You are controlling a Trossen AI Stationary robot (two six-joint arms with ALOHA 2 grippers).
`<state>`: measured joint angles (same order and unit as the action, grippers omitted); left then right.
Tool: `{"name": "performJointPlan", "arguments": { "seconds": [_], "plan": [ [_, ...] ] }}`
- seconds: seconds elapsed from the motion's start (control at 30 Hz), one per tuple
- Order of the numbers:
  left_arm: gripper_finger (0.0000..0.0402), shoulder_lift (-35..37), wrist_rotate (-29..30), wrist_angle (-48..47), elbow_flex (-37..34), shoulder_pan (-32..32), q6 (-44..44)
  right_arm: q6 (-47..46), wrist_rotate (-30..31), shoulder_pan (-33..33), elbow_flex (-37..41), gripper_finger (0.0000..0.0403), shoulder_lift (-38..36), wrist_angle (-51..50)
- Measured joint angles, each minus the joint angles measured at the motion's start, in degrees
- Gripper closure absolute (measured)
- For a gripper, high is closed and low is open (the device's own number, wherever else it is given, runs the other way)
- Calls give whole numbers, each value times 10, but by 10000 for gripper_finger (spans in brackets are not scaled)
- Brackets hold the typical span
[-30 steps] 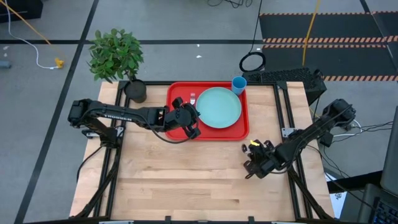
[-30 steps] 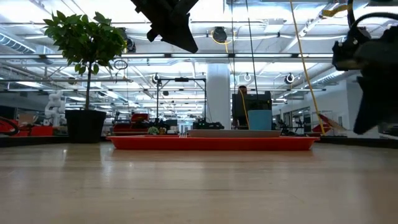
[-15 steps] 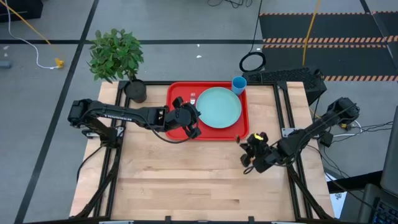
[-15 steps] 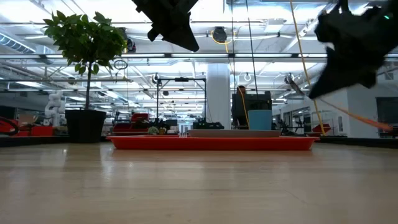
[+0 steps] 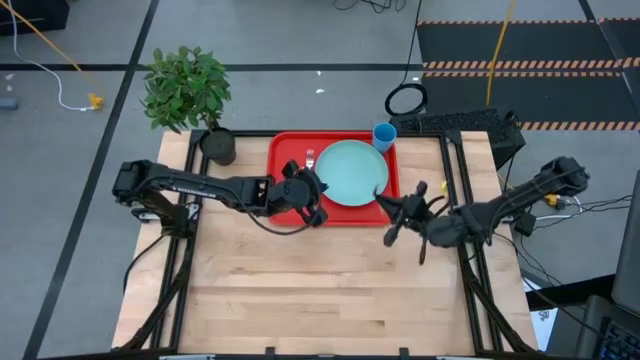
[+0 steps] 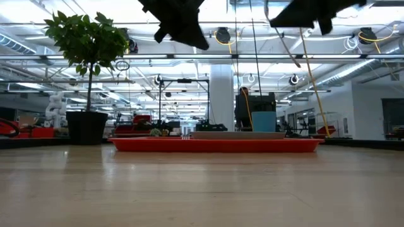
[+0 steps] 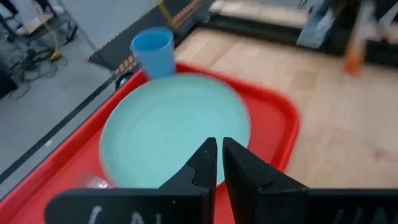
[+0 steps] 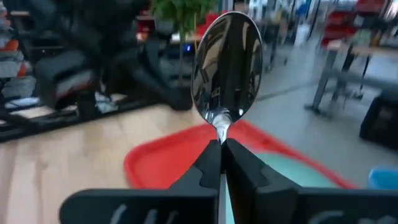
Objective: Pick and place plate/cup/fork/spoon on tray
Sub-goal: Put the orange spoon on the orange serving tray to the left of the orange fork
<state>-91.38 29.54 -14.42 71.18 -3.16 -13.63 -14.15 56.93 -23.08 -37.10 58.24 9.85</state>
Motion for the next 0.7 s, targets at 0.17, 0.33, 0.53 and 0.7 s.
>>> {"name": "performJointPlan", "arguments": {
  "seconds": [0.17, 0.33, 0.53, 0.7],
  "plan": [
    [347, -26, -4, 50, 1, -10, 12, 109, -47, 27, 0, 403, 1, 89],
    [281, -46, -6, 113, 3, -11, 16, 157, -116, 56, 0, 403, 2, 135],
    [215, -62, -20, 180, -1, -10, 74, 209, -168, 88, 0, 403, 2, 170],
    [192, -90, -31, 292, 0, -10, 134, 240, -196, 108, 0, 403, 2, 185]
  ]
}}
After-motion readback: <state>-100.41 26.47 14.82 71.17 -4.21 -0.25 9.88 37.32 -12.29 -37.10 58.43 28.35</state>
